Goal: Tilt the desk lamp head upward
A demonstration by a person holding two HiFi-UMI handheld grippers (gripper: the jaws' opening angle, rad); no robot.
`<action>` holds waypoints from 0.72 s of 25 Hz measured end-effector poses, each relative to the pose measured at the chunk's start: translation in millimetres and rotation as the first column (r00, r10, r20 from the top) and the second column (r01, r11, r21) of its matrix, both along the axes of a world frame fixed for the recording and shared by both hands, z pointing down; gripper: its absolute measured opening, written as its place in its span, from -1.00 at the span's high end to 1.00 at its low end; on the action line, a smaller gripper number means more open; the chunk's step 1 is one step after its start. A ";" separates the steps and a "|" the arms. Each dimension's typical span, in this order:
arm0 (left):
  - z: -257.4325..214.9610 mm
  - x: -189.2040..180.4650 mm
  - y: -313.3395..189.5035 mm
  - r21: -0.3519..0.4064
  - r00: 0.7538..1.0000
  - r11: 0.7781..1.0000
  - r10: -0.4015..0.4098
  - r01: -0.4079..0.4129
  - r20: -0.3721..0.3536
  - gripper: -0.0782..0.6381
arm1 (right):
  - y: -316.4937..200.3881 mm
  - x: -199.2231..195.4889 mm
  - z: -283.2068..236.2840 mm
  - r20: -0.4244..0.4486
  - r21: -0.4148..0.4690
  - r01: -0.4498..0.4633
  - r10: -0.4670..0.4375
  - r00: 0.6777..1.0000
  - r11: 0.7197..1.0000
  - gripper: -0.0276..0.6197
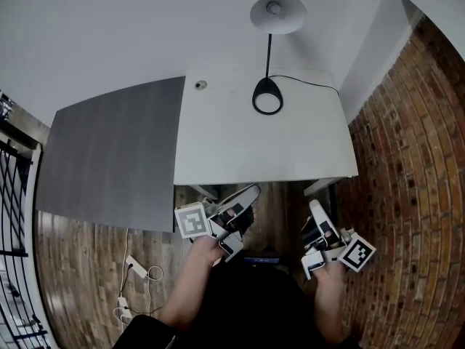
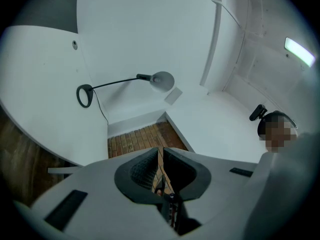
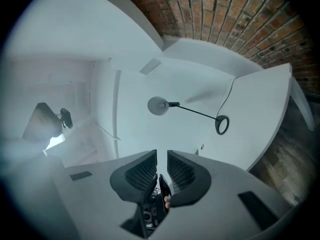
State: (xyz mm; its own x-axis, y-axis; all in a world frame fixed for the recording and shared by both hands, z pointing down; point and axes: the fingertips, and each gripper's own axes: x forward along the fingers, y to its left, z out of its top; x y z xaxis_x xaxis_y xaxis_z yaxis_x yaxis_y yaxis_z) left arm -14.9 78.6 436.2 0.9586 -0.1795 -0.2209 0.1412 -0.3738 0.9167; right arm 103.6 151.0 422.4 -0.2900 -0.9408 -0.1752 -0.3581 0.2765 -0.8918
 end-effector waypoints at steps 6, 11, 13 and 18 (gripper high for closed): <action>16.1 4.7 26.8 -0.106 0.998 0.994 0.024 -0.018 0.060 0.66 | 20.6 5.8 8.0 0.072 0.039 -0.012 0.009 0.997 0.999 0.74; -0.4 21.8 51.4 0.021 0.997 0.999 -0.033 0.032 0.063 0.66 | 42.3 22.6 38.5 0.141 -0.008 0.057 -0.055 0.988 0.998 0.75; 0.8 37.8 77.4 -0.005 1.000 1.000 -0.015 0.015 0.025 0.66 | 71.6 41.1 34.7 0.151 -0.010 0.043 -0.041 0.988 0.999 0.74; 17.9 -11.3 66.4 0.013 0.977 0.997 -0.082 0.081 0.196 0.66 | 38.3 3.7 22.7 0.119 0.095 0.125 -0.136 0.983 0.988 0.75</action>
